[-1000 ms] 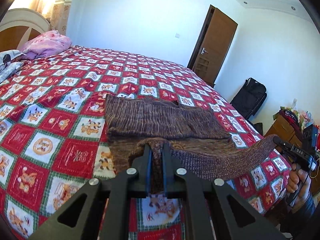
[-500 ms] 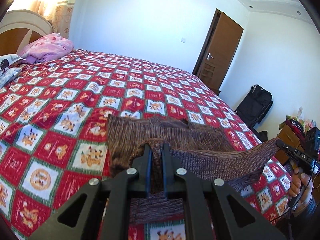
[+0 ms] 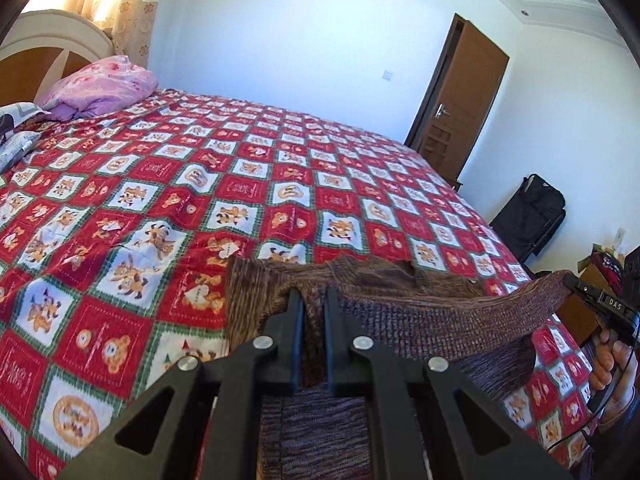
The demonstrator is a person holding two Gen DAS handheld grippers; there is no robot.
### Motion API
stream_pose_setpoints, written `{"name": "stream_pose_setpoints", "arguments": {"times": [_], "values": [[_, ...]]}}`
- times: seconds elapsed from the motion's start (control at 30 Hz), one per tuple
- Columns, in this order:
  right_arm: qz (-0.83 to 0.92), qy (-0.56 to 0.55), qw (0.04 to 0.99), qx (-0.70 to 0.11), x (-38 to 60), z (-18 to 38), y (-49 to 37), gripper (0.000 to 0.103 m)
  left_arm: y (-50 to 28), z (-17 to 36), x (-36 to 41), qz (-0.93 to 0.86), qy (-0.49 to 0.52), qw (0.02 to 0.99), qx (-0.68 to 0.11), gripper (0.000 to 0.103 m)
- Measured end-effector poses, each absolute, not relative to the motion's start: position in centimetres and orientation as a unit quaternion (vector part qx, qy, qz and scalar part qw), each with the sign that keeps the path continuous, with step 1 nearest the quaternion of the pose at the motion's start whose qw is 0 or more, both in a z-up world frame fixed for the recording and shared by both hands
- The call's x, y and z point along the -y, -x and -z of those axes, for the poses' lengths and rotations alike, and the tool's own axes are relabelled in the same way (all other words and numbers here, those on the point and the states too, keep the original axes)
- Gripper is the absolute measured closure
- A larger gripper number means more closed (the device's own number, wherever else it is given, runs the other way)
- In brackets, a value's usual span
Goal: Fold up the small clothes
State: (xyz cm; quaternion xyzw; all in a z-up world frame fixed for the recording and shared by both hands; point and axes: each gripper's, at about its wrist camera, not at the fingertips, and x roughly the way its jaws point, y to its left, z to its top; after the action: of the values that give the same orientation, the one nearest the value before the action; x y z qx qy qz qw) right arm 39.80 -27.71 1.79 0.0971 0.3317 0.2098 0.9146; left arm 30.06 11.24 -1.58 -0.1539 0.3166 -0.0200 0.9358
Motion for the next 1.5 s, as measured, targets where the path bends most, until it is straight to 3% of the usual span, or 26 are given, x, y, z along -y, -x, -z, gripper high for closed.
{"name": "stream_pose_setpoints", "arguments": {"times": [0.57,0.63,0.7,0.77,0.87,0.93,1.1,1.23,1.5], "values": [[-0.145,-0.132,0.882,-0.428,26.7,6.7,-52.6,0.093,-38.7,7.9,-12.5,-0.012,0.167,0.909,-0.382,0.09],[-0.133,-0.117,0.89,-0.419,26.3,6.8,-53.1,0.085,-39.0,7.8,-13.0,-0.028,0.17,0.91,-0.377,0.077],[-0.134,-0.112,0.893,-0.414,26.1,6.8,-53.1,0.055,-38.9,7.6,-13.6,-0.036,0.173,0.911,-0.374,0.045],[-0.145,-0.114,0.891,-0.416,26.1,6.6,-52.3,0.051,-37.9,7.1,-14.0,-0.042,0.169,0.916,-0.362,0.035],[-0.212,-0.099,0.862,-0.449,24.4,6.7,-49.7,0.051,-36.1,6.9,-13.5,-0.026,0.13,0.918,-0.374,0.032],[-0.247,-0.079,0.841,-0.475,22.7,7.4,-48.4,0.051,-35.3,7.4,-12.4,-0.012,0.082,0.915,-0.394,0.025],[-0.273,0.011,0.798,-0.537,17.6,10.6,-48.2,0.051,-36.1,9.8,-9.1,-0.028,-0.054,0.902,-0.428,0.025],[-0.252,0.001,0.818,-0.517,16.7,9.8,-50.6,0.051,-37.7,9.7,-9.5,-0.058,-0.068,0.907,-0.411,0.025],[-0.208,-0.017,0.872,-0.442,17.9,6.7,-53.1,0.051,-39.5,8.4,-13.5,-0.13,0.008,0.91,-0.393,0.024]]}}
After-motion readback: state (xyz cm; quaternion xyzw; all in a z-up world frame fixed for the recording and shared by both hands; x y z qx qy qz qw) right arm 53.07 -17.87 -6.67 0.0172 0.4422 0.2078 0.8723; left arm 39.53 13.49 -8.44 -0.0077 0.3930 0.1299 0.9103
